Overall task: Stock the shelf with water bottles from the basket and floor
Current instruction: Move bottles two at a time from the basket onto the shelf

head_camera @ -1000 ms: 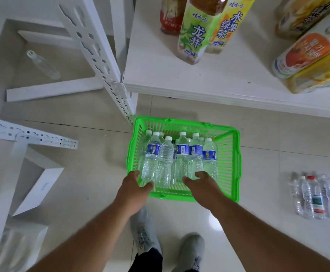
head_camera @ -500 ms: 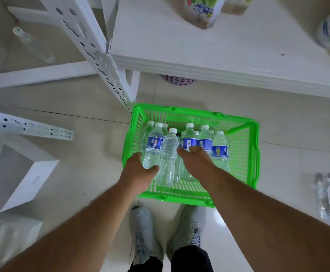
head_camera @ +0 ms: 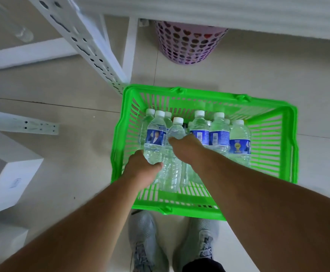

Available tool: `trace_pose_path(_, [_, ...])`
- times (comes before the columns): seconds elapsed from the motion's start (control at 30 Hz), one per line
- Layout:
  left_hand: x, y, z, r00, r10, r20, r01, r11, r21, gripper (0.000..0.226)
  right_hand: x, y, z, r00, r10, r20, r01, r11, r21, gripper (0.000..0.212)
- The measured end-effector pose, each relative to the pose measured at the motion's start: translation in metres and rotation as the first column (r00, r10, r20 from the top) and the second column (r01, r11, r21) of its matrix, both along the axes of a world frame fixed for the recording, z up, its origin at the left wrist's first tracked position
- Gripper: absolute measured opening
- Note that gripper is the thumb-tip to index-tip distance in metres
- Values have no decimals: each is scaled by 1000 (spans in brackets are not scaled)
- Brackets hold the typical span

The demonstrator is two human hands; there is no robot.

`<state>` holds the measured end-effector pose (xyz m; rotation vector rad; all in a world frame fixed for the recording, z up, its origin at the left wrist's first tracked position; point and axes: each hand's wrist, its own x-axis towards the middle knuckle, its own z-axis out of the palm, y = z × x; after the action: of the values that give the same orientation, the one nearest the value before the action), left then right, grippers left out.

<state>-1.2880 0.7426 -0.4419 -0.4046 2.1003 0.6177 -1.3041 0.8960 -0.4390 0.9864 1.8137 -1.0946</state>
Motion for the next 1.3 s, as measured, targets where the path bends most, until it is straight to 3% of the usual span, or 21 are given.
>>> trace_pose_path(0.17, [-3,-2,-14,1000,9,-16,-9,1000,-2,91,-6,-7,-23,999,10,35,-13,997,75,29])
trace_pose_path(0.3, [-6,-2,-18,1000,-6,-2,6,1000,-11,84,-6,-15,-29,994,-86,73,76,988,133,70])
trace_pose_path(0.53, [-6,-4,-11,997,76,19,-77,996,55,85,3,-8,-14,972,-235,-13,235,969,72,83])
trace_pose_path(0.7, [0,-2,24,982,189,-25,-184,974,128,76,14,1,19,972,-173,-157,184,981,64,72])
trace_pose_path(0.9, [7,-2,113,953,289,-92,-264,940,214,54,11,18,120,943,-137,-302,174,980,96,54])
trace_pose_path(1.07, [5,-3,237,932,336,-134,-275,899,340,32,10,27,252,900,-121,-419,184,976,113,42])
trace_pose_path(1.17, [5,-9,314,931,312,-189,-218,891,399,27,18,30,340,868,-136,-477,214,970,114,42])
trace_pose_path(1.3, [12,-21,419,933,250,-257,-120,893,434,37,39,30,455,818,-171,-549,254,964,77,39])
